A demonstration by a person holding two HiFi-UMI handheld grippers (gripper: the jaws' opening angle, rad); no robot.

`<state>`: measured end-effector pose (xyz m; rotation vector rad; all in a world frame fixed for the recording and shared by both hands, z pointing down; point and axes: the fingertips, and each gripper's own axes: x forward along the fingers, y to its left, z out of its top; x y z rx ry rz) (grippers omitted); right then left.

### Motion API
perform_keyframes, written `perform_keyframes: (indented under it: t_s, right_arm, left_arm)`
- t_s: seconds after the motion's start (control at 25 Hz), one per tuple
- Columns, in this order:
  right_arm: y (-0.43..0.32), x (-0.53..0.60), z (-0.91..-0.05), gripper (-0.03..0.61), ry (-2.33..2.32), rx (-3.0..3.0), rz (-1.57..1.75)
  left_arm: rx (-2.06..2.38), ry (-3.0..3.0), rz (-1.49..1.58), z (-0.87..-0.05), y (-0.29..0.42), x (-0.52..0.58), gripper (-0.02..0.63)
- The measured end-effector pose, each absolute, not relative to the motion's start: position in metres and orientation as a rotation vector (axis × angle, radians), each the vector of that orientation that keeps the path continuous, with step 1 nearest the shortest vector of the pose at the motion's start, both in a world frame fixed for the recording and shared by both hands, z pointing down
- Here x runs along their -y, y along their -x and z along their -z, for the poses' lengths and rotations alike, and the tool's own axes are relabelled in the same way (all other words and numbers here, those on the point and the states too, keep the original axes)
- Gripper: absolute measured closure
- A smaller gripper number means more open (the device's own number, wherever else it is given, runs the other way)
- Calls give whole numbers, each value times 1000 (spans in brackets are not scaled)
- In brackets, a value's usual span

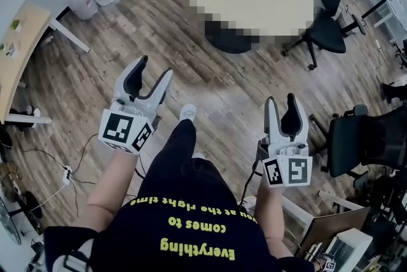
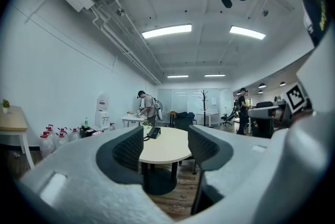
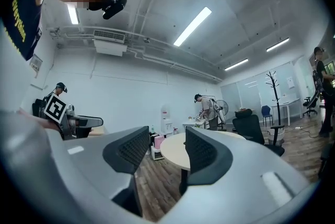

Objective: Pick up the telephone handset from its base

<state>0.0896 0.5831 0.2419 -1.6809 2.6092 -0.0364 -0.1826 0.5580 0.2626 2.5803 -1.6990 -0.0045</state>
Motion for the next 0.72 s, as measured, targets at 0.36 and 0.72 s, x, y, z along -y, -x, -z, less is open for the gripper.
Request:
perform_keyframes:
  t_s: [0.36, 0.72]
  right_arm:
    - [-46, -453, -241, 336, 1645, -2684, 26]
    - [-19, -349, -218, 339, 1686, -2630, -2]
  left_arm:
    - [1655, -2598, 8, -264, 202, -429, 348]
    - [1608, -2651, 0, -251, 233, -311, 348]
